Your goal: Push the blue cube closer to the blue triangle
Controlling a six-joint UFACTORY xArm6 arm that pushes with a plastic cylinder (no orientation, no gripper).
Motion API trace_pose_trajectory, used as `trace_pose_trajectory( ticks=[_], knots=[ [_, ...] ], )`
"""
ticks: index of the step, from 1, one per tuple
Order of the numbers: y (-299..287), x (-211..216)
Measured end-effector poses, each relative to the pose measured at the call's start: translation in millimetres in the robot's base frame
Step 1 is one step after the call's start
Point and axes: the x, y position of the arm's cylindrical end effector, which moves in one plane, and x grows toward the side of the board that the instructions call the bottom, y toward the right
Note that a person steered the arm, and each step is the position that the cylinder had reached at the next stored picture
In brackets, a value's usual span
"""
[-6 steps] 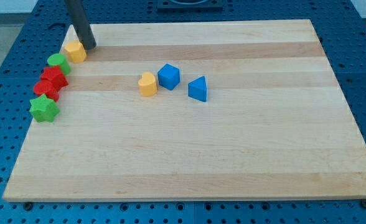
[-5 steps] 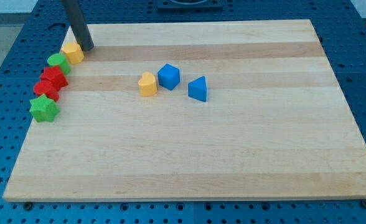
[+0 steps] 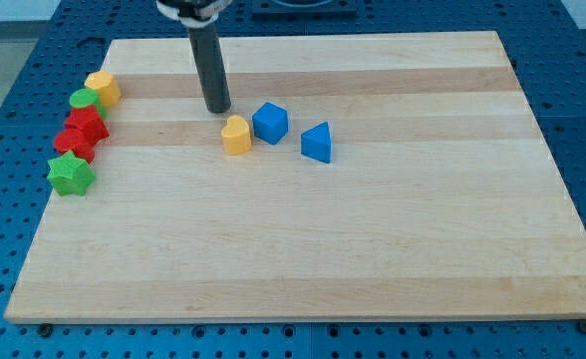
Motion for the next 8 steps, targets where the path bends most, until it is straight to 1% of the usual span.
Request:
trace_pose_trajectory(
  ticks=[1, 2, 3, 4, 5, 6, 7, 8],
  knots=[
    [-8, 45],
    [-5, 70],
    [0, 40],
    [31, 8],
    [80, 5],
    [99, 31],
    [94, 54],
    [97, 51]
  ],
)
